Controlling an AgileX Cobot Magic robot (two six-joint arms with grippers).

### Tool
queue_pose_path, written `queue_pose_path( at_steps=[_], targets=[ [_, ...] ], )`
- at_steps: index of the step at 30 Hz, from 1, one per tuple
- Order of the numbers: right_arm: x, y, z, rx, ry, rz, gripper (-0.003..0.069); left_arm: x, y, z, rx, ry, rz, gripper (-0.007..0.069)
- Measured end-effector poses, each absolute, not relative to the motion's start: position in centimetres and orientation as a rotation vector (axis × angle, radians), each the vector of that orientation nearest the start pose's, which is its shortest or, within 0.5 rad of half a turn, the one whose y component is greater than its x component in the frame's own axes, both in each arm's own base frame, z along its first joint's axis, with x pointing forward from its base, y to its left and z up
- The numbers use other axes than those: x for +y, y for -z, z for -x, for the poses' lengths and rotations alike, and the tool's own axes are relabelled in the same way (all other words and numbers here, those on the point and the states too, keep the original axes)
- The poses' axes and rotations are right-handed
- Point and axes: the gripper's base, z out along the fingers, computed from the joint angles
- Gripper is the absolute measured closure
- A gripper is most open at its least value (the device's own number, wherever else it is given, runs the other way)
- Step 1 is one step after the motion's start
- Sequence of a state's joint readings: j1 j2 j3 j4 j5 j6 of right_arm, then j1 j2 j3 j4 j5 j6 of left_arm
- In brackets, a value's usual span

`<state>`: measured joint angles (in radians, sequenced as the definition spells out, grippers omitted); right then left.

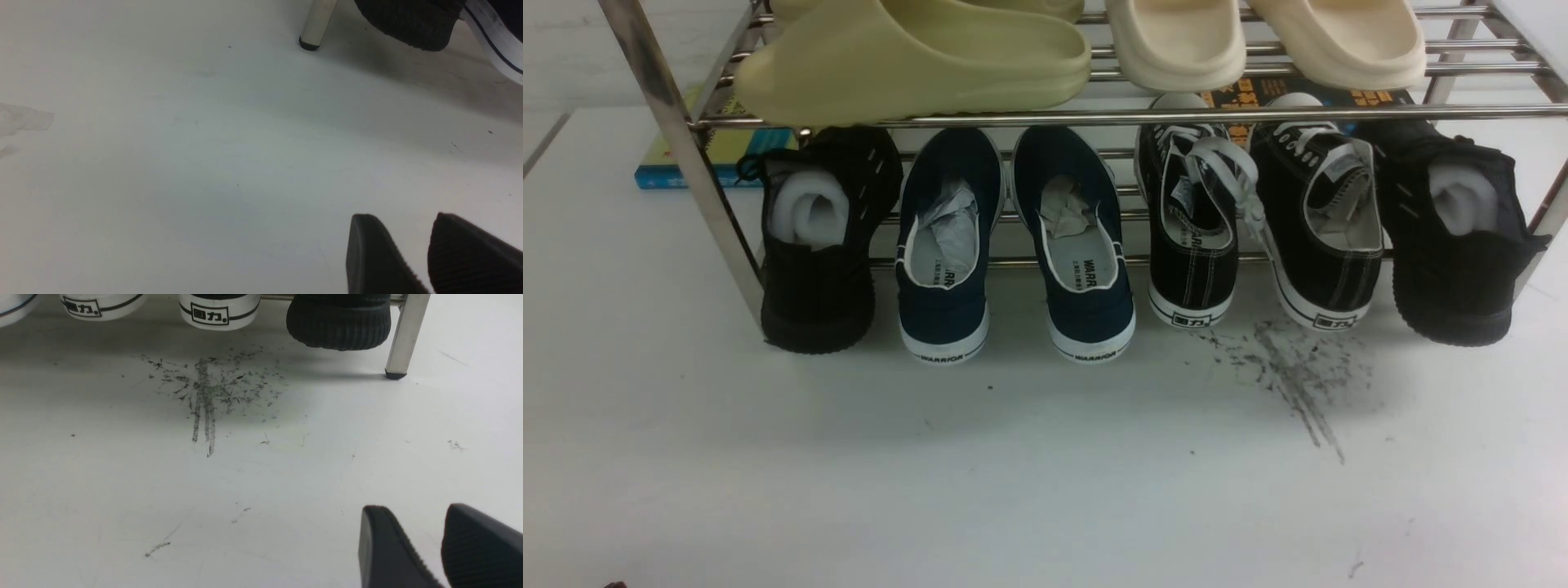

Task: Take the shoes off the shelf with your hand on the white table.
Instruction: 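Grasp the leftmost shoe on the bottom shelf of the shoe rack with the left gripper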

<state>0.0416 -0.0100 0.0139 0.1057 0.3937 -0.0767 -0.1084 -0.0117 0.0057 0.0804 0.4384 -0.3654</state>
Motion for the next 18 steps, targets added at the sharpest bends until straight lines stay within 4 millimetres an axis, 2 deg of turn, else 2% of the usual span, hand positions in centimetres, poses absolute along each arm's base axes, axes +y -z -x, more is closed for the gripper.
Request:
queue_pose_path(
  at_steps=[11, 13, 16, 18],
  targets=[
    [0.6, -17.4, -5.2, 1.879, -0.081, 0.047, 0.0421, -0.2, -17.3, -5.1, 1.906, 0.246, 0.209, 0.0385],
    [0.6, -17.4, -5.2, 1.879, -0.081, 0.047, 0.0421, -0.4, -17.3, -5.1, 1.899, 0.314, 0.272, 0.0385],
    [0.6, -17.4, -5.2, 1.879, -0.081, 0.047, 0.0421, -1.3, -17.5, -5.1, 1.832, 0.703, 0.610, 0.0385],
    [0.6, -17.4, -5.2, 1.879, -0.081, 0.047, 0.0421, -1.6, -17.5, -5.1, 1.795, 0.845, 0.734, 0.0385]
  ],
)
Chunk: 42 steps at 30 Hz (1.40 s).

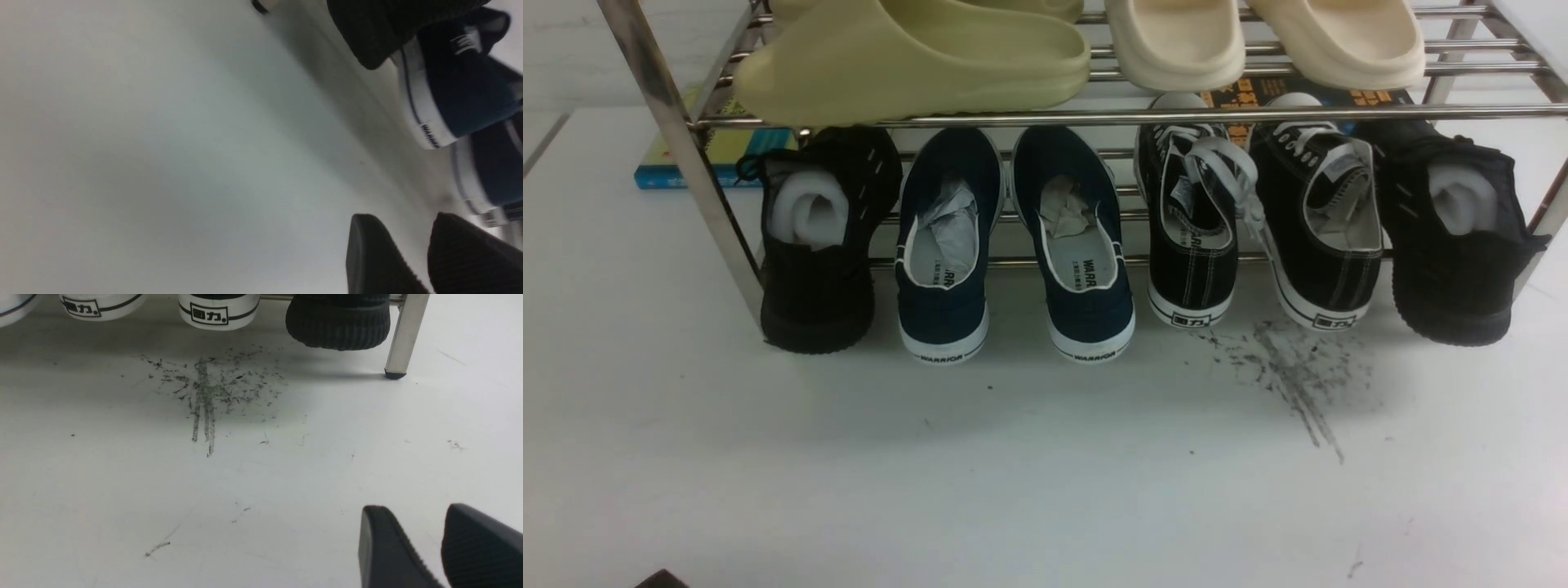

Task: Take the shoes off the shelf with your hand on the white table.
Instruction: 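Grasp the leftmost shoe on the bottom shelf of the shoe rack with the left gripper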

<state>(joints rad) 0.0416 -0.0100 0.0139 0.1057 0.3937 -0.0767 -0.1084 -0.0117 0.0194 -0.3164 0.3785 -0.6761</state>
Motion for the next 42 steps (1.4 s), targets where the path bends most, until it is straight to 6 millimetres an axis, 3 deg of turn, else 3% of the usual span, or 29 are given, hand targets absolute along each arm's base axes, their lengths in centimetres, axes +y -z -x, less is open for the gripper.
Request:
queue_pose_path(
  at_steps=[4, 18, 24, 26, 27, 28, 31, 32, 35, 40, 42],
  targets=[
    [0.6, -17.4, -5.2, 1.879, -0.081, 0.047, 0.0421, -1.7, -17.7, -5.2, 1.734, 0.944, 0.818, 0.0385],
    [0.6, -17.4, -5.2, 1.879, -0.081, 0.047, 0.0421, -1.2, -19.0, -5.5, 1.568, 0.951, 0.786, 0.0387],
    [0.6, -17.4, -5.2, 1.879, -0.081, 0.047, 0.0421, -1.3, -20.9, -5.2, 1.556, 0.979, 0.768, 0.0484],
    [0.6, -17.4, -5.2, 1.879, -0.081, 0.047, 0.0421, -1.5, -23.1, -5.0, 1.626, 0.946, 0.739, 0.0569],
    [0.6, -17.4, -5.2, 1.879, -0.081, 0.047, 0.0421, -1.5, -23.3, -5.1, 1.633, 0.942, 0.738, 0.0575],
    [0.6, -17.4, -5.2, 1.879, -0.081, 0.047, 0.0421, -1.7, -25.0, -5.5, 1.730, 0.886, 0.730, 0.0613],
    [0.6, -17.4, -5.2, 1.879, -0.081, 0.047, 0.0421, -1.9, -27.9, -7.0, 1.959, 0.755, 0.728, 0.0624],
    [0.6, -17.4, -5.2, 1.879, -0.081, 0.047, 0.0421, -1.9, -28.1, -7.2, 1.978, 0.743, 0.726, 0.0624],
    [0.6, -17.4, -5.2, 1.879, -0.081, 0.047, 0.0420, -2.2, -31.5, -11.0, 2.344, 0.495, 0.625, 0.0624],
    [0.6, -17.4, -5.2, 1.879, -0.081, 0.047, 0.0420, -3.0, -34.4, -16.3, 2.596, 0.385, 0.439, 0.0624],
    [0.6, -17.4, -5.2, 1.879, -0.081, 0.047, 0.0420, -4.0, -34.4, -19.0, 2.654, 0.409, 0.383, 0.0624]
  ],
)
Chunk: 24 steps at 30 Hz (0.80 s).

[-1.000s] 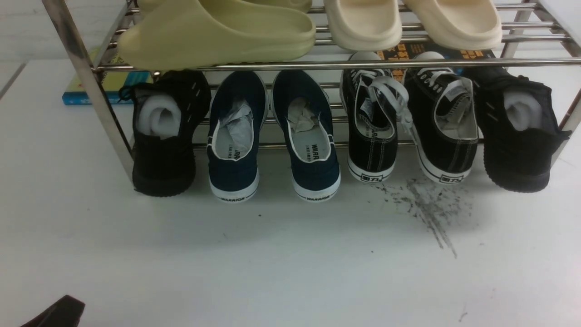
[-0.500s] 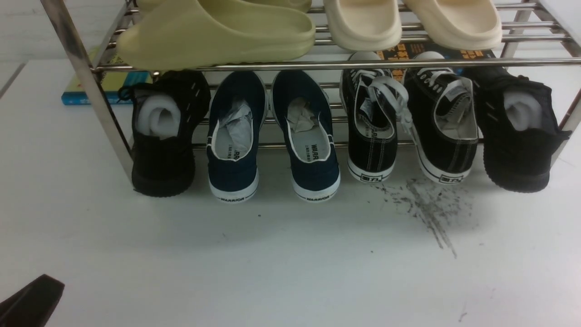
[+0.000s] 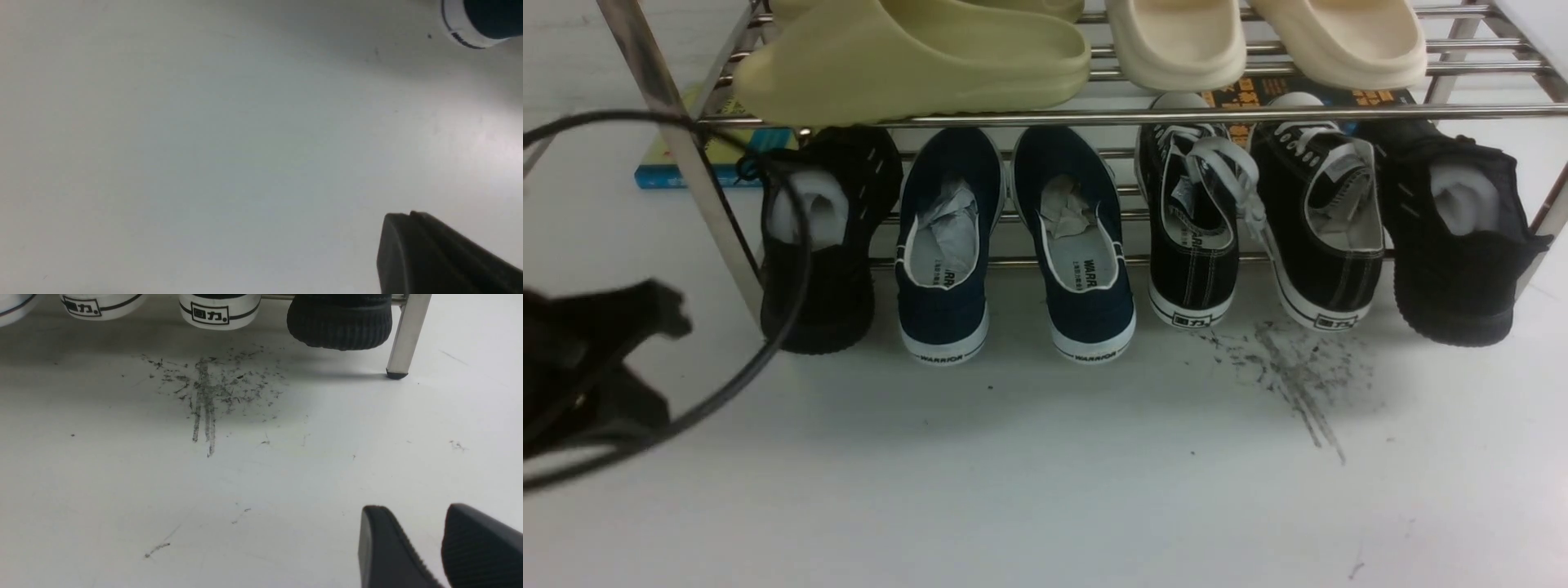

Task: Take the shoes off the shelf with your hand on the white table.
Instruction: 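Grasp the leftmost shoe on the bottom shelf of the shoe rack with the left gripper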

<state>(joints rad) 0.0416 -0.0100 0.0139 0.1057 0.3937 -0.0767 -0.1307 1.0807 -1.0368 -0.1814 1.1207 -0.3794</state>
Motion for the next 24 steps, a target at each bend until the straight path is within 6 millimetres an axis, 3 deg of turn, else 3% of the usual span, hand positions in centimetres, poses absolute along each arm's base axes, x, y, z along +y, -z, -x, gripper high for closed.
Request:
queue_pose_path(
  at_steps=[1, 2, 4, 8, 15, 16, 18, 24],
  targets=[
    [0.6, -17.4, -5.2, 1.879, -0.081, 0.047, 0.0420, -5.1, -34.3, -20.5, 2.667, 0.443, 0.334, 0.0624],
    [0.6, -17.4, -5.2, 1.879, -0.081, 0.047, 0.0420, -5.2, -34.2, -20.7, 2.674, 0.443, 0.326, 0.0624],
    [0.6, -17.4, -5.2, 1.879, -0.081, 0.047, 0.0420, -9.0, -33.4, -23.3, 2.698, 0.496, 0.166, 0.0624],
    [0.6, -17.4, -5.2, 1.879, -0.081, 0.047, 0.0420, -13.7, -32.9, -25.8, 2.727, 0.476, 0.033, 0.0603],
    [0.6, -17.4, -5.2, 1.879, -0.081, 0.047, 0.0419, -19.7, -33.7, -29.6, 2.658, 0.277, -0.106, 0.0463],
    [0.6, -17.4, -5.2, 1.879, -0.081, 0.047, 0.0419, -19.8, -33.9, -29.6, 2.652, 0.274, -0.109, 0.0463],
    [0.6, -17.4, -5.2, 1.879, -0.081, 0.047, 0.0419, -21.7, -33.5, -30.9, 2.623, 0.182, -0.170, 0.0375],
    [0.6, -17.4, -5.2, 1.879, -0.081, 0.047, 0.0419, -22.8, -32.3, -32.9, 2.575, 0.048, -0.227, 0.0291]
  ],
)
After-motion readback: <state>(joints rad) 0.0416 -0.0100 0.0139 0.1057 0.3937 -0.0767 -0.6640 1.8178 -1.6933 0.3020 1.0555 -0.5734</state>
